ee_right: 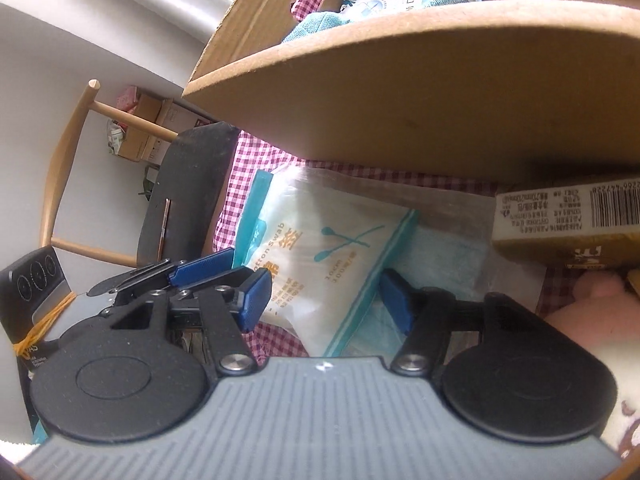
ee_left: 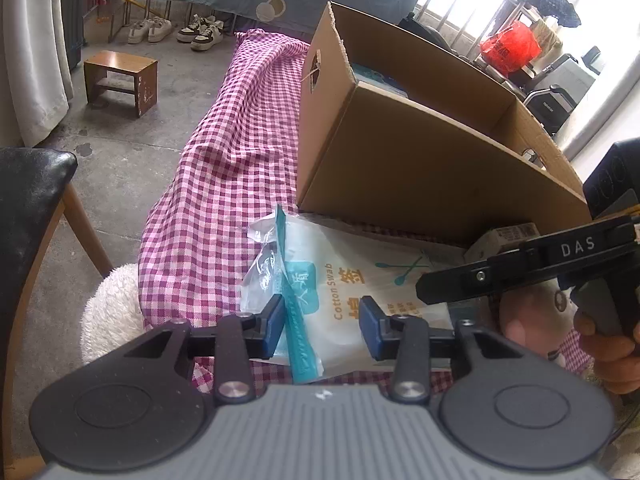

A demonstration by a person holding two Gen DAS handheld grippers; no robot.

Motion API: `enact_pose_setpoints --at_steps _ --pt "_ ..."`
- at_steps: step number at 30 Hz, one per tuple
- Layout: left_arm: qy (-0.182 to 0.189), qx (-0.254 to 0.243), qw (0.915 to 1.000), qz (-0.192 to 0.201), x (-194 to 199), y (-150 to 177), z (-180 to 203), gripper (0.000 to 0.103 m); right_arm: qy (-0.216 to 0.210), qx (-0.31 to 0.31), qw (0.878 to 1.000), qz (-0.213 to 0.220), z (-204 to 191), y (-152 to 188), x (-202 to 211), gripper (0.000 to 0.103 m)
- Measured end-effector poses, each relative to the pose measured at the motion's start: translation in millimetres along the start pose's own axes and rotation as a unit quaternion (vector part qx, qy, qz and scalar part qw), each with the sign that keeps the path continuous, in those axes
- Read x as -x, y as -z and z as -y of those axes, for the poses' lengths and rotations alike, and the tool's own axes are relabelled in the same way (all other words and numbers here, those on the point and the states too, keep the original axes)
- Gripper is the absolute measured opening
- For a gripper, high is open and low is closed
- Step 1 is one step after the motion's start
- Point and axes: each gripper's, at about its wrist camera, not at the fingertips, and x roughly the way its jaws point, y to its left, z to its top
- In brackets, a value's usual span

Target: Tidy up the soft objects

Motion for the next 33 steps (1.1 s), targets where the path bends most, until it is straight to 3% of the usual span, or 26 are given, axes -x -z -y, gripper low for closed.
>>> enact_pose_setpoints --at_steps 3,7,12,17,26,33 --pt "-0.006 -0.009 0.9999 0.002 -2 -2 4 0.049 0.003 0.004 1.000 0.002 -1 -2 1 0.058" --pt "-0.014 -0.009 0.9998 -0.003 -11 -3 7 0.050 0.011 0.019 1.000 0.009 -3 2 1 0.056" --pt "-0.020 -0.019 0.9995 0.012 -5 -3 16 0.046 0.009 0.024 0.999 0.033 -1 10 6 0.037" --pt "-0.020 -0.023 0.9990 0.034 13 0 22 0.046 -0.010 0.027 0.998 0.056 -5 15 19 0.031" --pt "-0.029 -0.038 0.9927 0.111 77 -17 42 0.046 -0.059 0.061 0.990 0.117 -40 18 69 0.030" --pt "-0.011 -0.091 0.9823 0.163 98 -70 76 0.046 -0.067 0.074 0.976 0.193 -50 -11 127 0.030"
